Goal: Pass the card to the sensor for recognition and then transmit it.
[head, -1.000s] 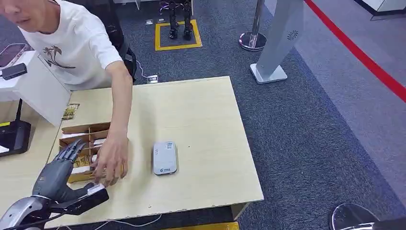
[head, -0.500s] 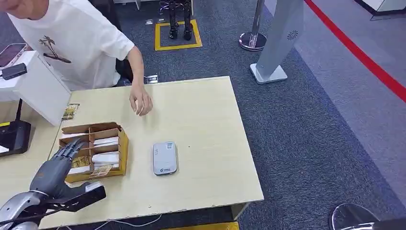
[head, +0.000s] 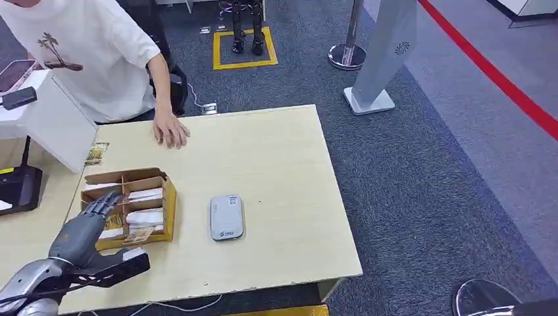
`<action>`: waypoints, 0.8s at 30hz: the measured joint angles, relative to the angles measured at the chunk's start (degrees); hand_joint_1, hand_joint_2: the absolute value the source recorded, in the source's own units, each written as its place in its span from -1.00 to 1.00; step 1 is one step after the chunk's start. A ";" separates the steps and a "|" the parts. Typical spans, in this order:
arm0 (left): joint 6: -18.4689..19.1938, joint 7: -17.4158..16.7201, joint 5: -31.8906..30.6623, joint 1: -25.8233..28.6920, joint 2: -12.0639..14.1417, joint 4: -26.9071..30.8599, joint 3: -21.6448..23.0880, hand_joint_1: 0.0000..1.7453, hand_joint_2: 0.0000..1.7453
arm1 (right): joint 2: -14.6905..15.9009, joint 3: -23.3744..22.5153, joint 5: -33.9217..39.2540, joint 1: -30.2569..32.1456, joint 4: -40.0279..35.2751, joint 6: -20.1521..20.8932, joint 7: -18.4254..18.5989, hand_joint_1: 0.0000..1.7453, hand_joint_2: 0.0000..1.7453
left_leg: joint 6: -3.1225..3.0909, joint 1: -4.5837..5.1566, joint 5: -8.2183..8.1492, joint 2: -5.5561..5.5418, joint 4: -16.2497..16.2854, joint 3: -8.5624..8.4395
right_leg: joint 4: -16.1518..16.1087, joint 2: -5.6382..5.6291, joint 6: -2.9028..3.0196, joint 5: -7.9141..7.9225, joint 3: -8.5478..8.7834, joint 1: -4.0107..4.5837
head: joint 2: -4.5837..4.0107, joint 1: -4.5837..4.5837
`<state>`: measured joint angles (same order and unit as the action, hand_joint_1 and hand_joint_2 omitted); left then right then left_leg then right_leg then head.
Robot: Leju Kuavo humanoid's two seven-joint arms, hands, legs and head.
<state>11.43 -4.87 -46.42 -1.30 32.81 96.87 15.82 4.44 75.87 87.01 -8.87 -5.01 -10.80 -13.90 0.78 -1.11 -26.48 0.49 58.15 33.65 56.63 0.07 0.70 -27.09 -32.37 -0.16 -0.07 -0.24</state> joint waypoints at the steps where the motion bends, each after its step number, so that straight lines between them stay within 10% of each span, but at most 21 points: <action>1: 0.04 0.00 0.13 -0.10 0.02 -0.11 0.15 -1.00 1.00 | 0.00 0.11 0.00 0.00 0.00 0.00 0.02 -1.00 -1.00 | 0.00 0.00 0.00 0.00 0.00 0.00 | 0.00 0.00 0.00 0.00 0.00 0.00 | 0.00 -0.02; 24: 0.96 -0.20 1.68 -0.51 1.36 -0.22 2.84 -1.00 1.00 | 0.00 0.59 0.00 -0.27 -0.11 -0.09 0.20 -1.00 -1.00 | 0.00 0.00 0.00 -0.01 0.00 0.01 | 0.00 0.00 0.00 0.00 0.00 0.00 | 0.00 0.00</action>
<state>12.39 -5.07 -44.74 -1.82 34.16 96.65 18.67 4.44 76.46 87.01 -9.15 -5.11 -10.89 -13.70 0.78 -1.11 -26.48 0.48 58.15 33.66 56.63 0.07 0.70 -27.09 -32.36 -0.16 -0.07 -0.24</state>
